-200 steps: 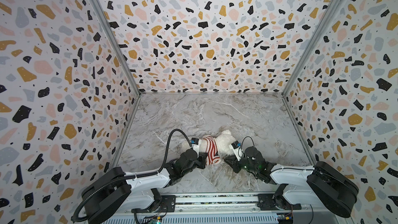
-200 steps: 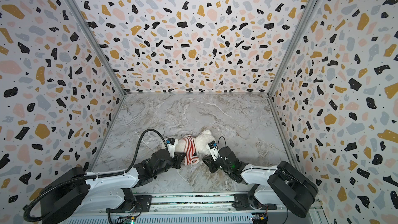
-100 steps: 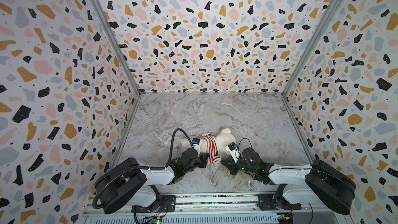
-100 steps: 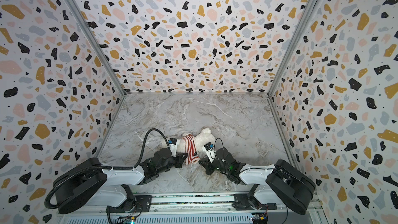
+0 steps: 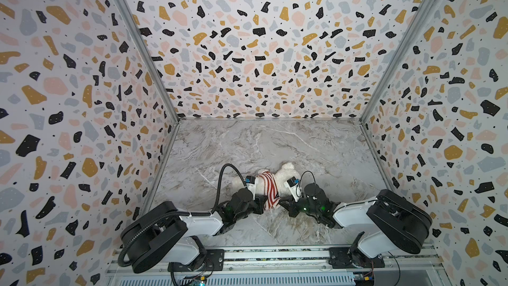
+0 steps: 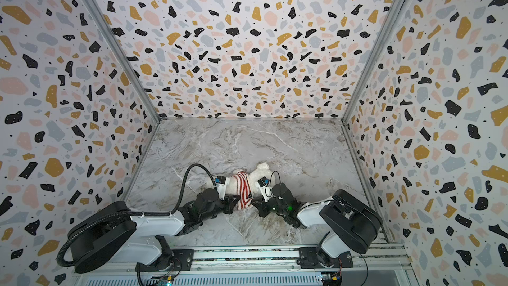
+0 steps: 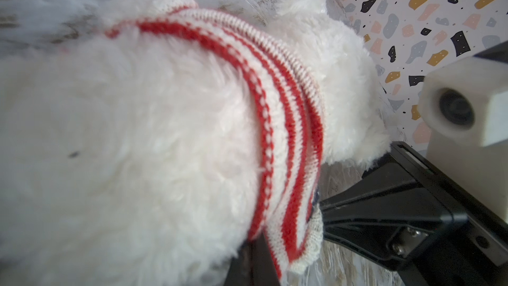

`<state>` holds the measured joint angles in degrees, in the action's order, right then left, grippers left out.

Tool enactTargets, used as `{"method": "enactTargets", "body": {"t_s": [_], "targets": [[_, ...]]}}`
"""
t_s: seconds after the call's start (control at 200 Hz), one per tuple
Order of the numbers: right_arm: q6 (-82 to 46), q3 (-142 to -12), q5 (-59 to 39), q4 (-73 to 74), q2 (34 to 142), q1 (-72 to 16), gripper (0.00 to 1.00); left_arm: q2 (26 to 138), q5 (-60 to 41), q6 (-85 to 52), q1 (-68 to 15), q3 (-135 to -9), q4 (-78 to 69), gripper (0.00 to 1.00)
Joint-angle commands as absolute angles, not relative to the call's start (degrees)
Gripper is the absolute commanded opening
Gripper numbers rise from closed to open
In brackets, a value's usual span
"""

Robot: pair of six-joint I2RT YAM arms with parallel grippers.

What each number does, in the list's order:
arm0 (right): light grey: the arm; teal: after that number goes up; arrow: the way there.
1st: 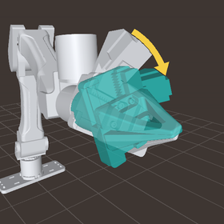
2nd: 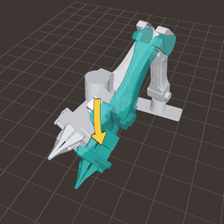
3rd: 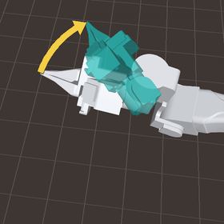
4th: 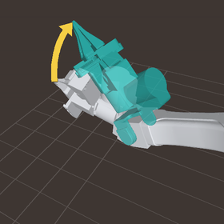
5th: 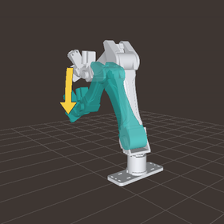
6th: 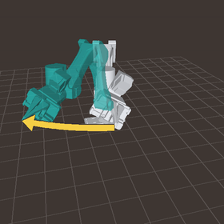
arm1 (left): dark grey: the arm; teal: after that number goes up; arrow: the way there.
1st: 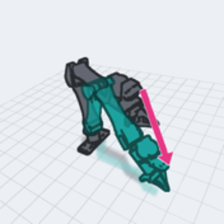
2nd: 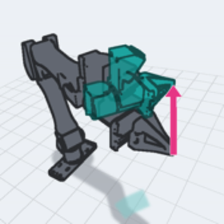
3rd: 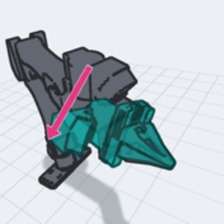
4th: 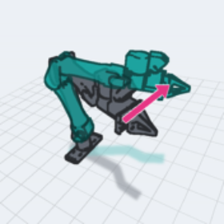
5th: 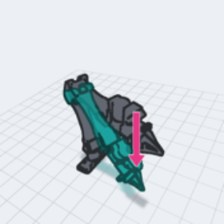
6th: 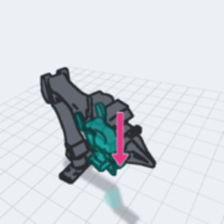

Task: Dress the teddy bear

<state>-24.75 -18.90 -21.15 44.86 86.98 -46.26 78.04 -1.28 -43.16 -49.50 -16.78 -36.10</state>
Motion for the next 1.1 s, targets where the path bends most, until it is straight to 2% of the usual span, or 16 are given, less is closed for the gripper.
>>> {"method": "enactTargets", "body": {"t_s": [0.0,0.195,0.395,0.546,0.766,0.961,1.091], "targets": [[-24.13,-21.05,-22.84,47.43,88.98,-45.82,0.04,79.69,-0.80,-42.81,-49.16,-18.54,-36.29,0.00],[-24.50,-21.79,-23.46,49.04,91.50,-45.79,0.06,82.87,-0.27,-42.80,-49.16,-19.06,-37.85,0.00],[-26.35,-21.82,-24.06,51.19,93.31,-45.36,0.20,87.32,-1.17,-42.72,-49.17,-19.79,-39.38,0.00],[-27.45,-22.65,-24.88,52.44,95.34,-44.69,0.24,89.75,-1.67,-42.69,-49.15,-19.22,-40.59,0.00],[-28.96,-24.34,-25.43,53.70,99.38,-43.34,0.36,92.56,-3.26,-42.49,-49.19,-18.37,-42.96,0.00],[-29.64,-25.12,-25.23,53.90,101.08,-42.60,0.30,94.98,-5.61,-42.29,-49.24,-18.78,-44.80,0.00],[-29.40,-26.14,-25.62,53.82,102.93,-42.46,0.18,96.87,-7.74,-42.40,-49.31,-19.20,-46.50,0.00]]}}
